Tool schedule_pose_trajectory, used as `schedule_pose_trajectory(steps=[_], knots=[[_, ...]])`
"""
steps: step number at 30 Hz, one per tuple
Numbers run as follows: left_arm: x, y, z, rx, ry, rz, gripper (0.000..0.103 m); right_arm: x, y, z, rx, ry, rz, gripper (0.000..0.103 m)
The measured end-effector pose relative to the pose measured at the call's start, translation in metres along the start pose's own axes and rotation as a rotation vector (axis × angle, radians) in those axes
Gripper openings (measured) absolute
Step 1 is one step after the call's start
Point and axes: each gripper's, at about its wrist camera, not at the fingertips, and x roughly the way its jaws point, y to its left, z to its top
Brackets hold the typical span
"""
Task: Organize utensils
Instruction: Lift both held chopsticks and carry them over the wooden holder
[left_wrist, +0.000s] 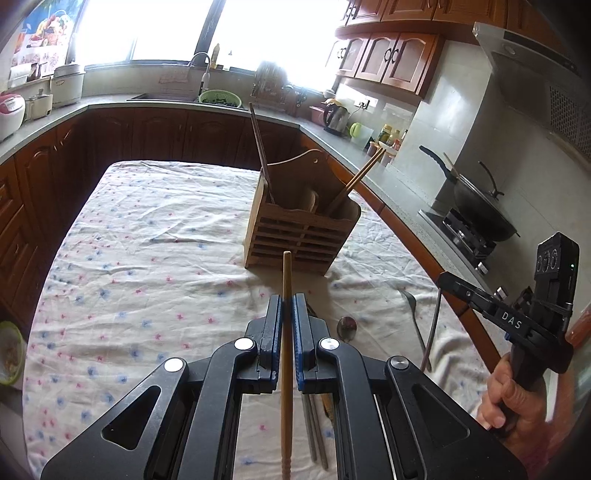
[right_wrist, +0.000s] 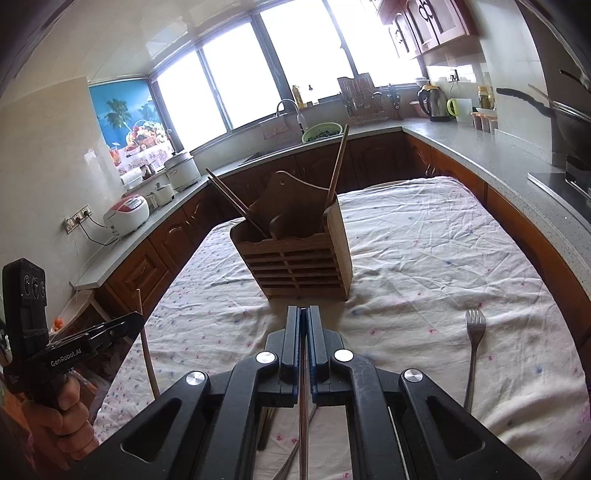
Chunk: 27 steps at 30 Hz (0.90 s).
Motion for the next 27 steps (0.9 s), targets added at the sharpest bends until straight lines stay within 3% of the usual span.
schedule_pose_trajectory(steps=[9,27], knots=[[-0.034,-0.003,0.0,-0.01,-0.079,-0.028,0.005,-0.024,0.011,0.007,-0.022,-0.059,0.015,0.004],[-0.057,0.001,0.016,-0.04,-0.173,-0.039,0.005,-0.039,0.02,0.021,-0.041,-0.12,0.022,0.003]])
